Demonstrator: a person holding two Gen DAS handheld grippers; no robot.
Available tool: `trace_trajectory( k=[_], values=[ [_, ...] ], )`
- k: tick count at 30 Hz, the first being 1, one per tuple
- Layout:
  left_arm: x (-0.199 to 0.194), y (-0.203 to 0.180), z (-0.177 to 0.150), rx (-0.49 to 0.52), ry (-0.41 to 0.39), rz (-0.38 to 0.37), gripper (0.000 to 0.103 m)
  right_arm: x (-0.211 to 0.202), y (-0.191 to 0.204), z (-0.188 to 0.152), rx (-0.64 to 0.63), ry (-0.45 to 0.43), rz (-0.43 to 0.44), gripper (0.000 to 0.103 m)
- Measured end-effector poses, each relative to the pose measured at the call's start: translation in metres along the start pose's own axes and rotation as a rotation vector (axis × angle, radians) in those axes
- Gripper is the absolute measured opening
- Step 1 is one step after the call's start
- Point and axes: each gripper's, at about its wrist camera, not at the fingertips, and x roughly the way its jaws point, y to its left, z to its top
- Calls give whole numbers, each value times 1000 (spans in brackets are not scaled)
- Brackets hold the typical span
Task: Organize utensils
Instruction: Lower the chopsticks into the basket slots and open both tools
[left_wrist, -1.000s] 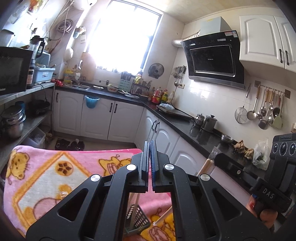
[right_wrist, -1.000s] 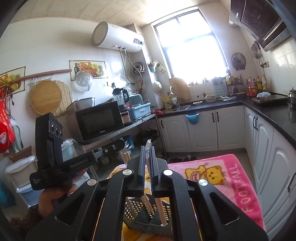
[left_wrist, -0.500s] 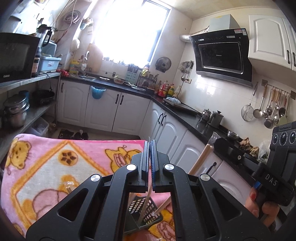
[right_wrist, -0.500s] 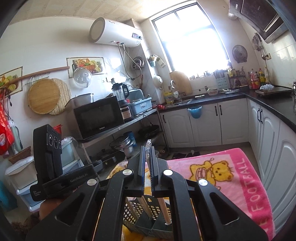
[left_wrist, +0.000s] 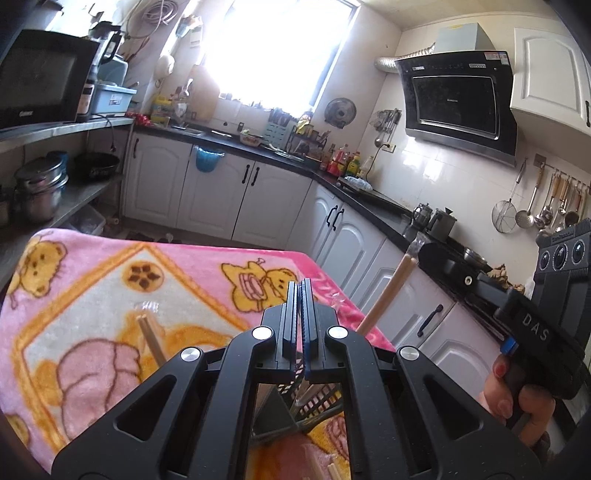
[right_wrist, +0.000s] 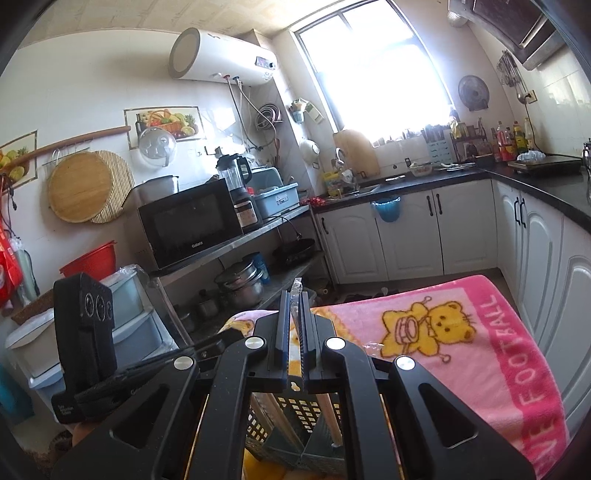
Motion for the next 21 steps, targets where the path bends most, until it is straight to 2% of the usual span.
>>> trace_trajectory(
  k=[13, 21],
  values=[
    [2, 8, -22, 17, 20, 61, 1, 13, -9, -27, -5, 58, -114, 5],
    [-5, 8, -28, 23, 20, 86, 1, 4, -22, -44, 18, 82, -172, 6]
  ],
)
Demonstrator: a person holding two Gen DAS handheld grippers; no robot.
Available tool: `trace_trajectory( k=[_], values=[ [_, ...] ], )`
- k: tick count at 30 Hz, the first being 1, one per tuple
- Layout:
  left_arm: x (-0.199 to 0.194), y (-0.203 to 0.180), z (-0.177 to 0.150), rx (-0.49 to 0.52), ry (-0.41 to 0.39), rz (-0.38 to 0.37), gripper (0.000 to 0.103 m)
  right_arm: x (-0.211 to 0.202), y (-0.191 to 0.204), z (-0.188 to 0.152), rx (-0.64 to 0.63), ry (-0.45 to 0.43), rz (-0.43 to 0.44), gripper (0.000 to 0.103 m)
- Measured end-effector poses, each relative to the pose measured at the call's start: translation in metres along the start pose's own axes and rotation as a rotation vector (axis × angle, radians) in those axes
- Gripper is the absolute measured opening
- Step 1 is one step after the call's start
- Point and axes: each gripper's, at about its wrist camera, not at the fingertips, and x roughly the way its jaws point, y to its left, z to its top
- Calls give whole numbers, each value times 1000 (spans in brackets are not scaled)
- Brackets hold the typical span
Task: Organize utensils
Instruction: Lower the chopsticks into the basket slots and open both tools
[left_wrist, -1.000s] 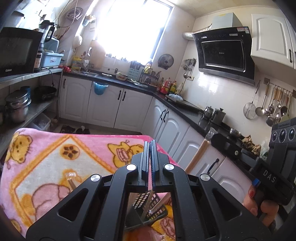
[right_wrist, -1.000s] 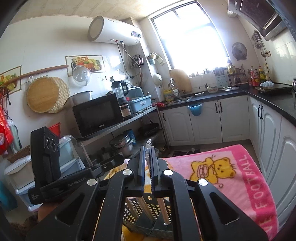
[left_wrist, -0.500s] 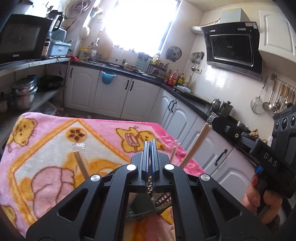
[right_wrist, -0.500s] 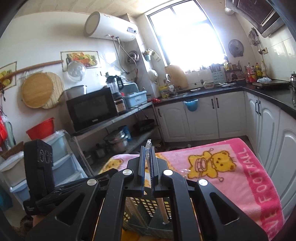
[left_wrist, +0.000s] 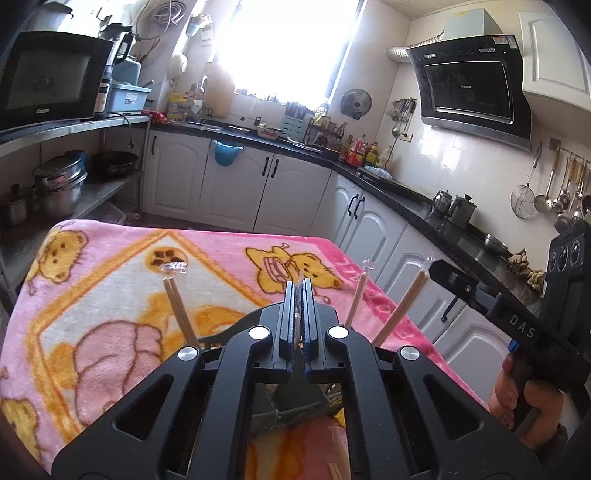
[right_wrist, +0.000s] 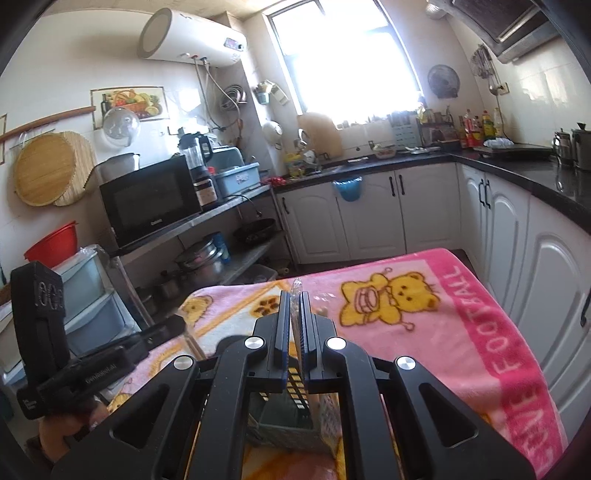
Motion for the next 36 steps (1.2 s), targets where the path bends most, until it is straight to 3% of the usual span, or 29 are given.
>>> trace_trajectory(
  k=[3, 9, 21, 23, 29, 34, 36],
  values=[
    [-4, 2, -3, -9, -5, 9, 1, -4, -5, -6, 8, 5, -11, 9],
    [-12, 4, -7, -26, -10, 32, 2, -11, -9, -9, 8, 14, -19, 24],
    [-29, 7, -11, -53, -30, 78, 42, -30, -4, -25, -44, 35, -21, 40],
    [-34, 7, -12, -61, -36, 86, 56, -35, -3, -26, -53, 30, -26, 44],
    [-44, 3, -15, -76, -60, 102, 81, -49, -5, -31, -68, 25, -35, 53],
    [-55, -1, -17, -75, -76, 104, 92, -60, -3, -34, -79, 23, -42, 65],
    [-61, 0, -20, -81, -83, 113, 92, -64, -2, -35, -86, 16, -50, 67]
  ],
)
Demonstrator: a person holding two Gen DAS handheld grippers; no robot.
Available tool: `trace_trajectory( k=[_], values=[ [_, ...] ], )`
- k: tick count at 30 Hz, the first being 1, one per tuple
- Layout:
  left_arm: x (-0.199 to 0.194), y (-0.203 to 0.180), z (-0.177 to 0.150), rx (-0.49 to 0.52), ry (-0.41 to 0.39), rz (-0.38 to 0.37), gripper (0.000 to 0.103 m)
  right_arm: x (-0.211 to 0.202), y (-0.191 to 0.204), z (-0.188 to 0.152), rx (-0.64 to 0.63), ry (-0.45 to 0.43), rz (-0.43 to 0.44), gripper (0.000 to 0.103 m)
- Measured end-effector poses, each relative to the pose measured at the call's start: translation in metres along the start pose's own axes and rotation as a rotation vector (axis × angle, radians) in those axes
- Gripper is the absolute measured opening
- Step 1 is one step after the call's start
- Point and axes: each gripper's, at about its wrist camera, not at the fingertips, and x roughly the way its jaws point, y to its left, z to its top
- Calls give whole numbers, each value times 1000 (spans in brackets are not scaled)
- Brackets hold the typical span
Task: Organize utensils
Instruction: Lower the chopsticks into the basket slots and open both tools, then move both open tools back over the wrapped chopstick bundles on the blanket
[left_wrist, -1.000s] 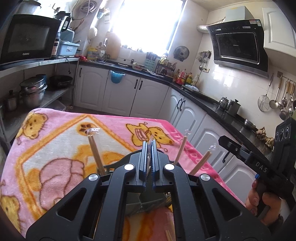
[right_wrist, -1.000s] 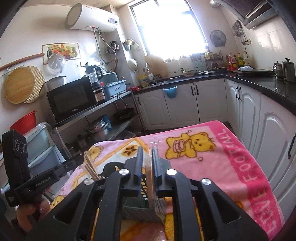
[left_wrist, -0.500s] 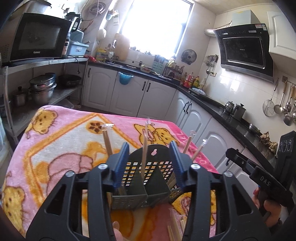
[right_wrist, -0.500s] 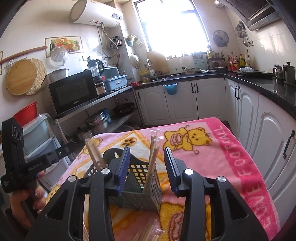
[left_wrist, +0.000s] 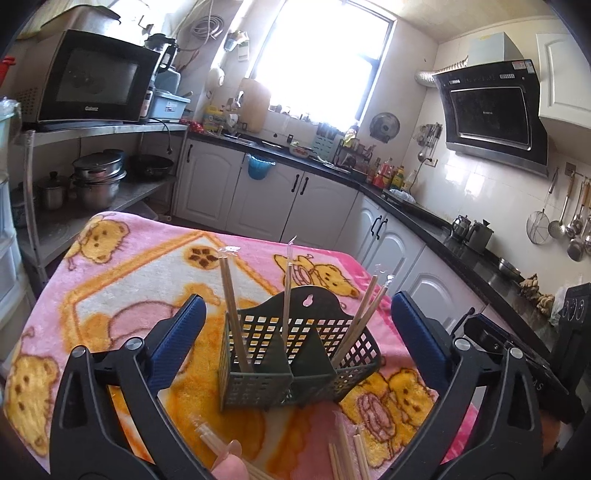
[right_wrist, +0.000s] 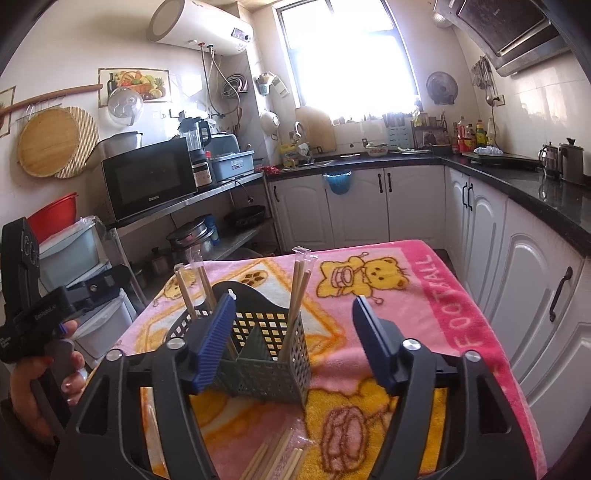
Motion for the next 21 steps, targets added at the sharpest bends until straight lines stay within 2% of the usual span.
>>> trace_trajectory(
  k=[10, 21],
  values=[
    [-20, 1, -12, -5, -7, 27, 93, -14, -3, -13, 0, 5, -6, 76],
    [-28, -3, -28, -5, 9, 39, 93, -23, -5, -27, 1, 24, 0, 78]
  ],
)
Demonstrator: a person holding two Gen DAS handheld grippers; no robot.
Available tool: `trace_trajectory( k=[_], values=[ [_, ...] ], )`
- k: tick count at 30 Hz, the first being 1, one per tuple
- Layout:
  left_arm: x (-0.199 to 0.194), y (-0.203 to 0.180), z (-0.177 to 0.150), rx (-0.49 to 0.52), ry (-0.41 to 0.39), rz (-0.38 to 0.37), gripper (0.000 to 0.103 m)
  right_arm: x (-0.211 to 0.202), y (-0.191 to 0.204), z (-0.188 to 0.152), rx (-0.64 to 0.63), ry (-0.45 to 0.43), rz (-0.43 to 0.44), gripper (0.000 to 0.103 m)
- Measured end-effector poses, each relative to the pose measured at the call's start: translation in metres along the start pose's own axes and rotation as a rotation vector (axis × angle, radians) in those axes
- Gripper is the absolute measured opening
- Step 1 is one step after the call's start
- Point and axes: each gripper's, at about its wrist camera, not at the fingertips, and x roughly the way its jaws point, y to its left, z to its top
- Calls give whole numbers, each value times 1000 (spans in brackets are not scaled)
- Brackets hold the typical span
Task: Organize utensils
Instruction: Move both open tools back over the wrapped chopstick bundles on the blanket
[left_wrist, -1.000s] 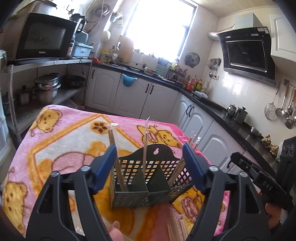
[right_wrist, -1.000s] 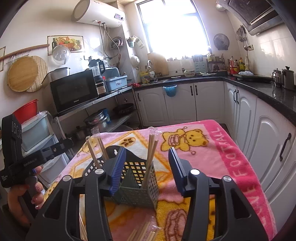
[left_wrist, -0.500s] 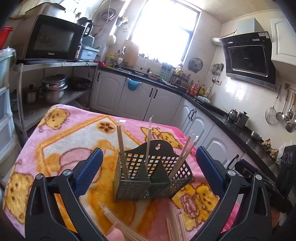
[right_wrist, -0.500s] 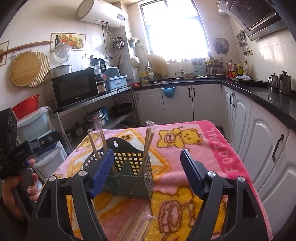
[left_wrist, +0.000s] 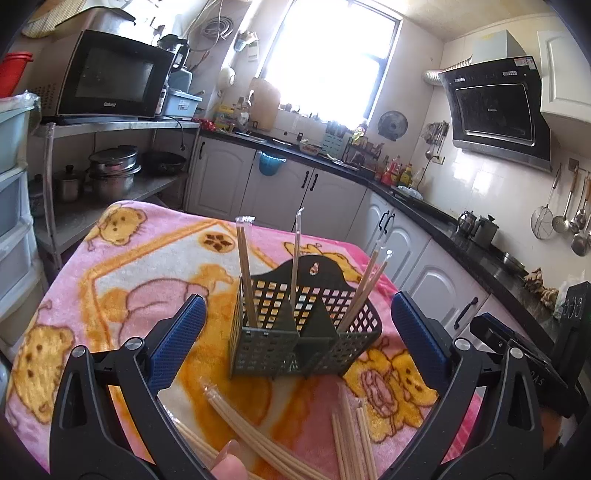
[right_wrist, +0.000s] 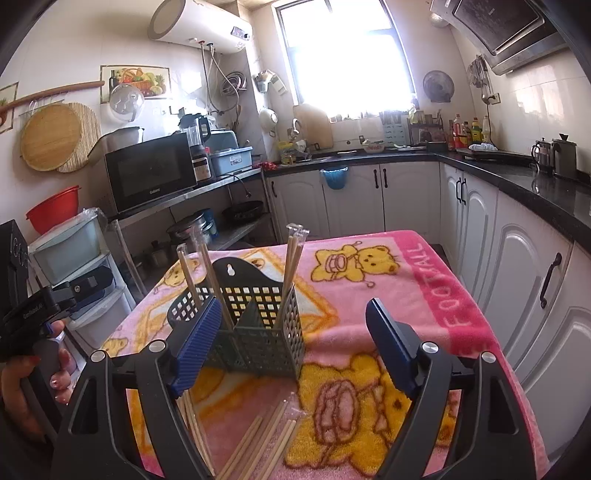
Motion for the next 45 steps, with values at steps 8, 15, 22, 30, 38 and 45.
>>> trace_trajectory(
  k=[8, 15, 22, 30, 38, 45],
  values=[
    [-2, 5, -17, -16, 28, 12, 93, 2, 7, -13, -16, 36, 15, 78],
    [-5, 17, -29, -40, 46, 35, 93, 8, 15, -26, -36, 82, 35, 78],
    [-6, 35, -40, -68, 71, 68, 93, 13, 21, -39, -48, 123, 51, 78],
    [-6, 49, -56, -96, 108, 95, 93, 22, 31, -54, -79, 178, 84, 78],
    [2, 66, -79, -121, 178, 131, 92, 40, 44, -71, -111, 248, 111, 64],
    [16, 82, -101, -164, 253, 146, 92, 72, 39, -81, -99, 319, 82, 46]
  ],
)
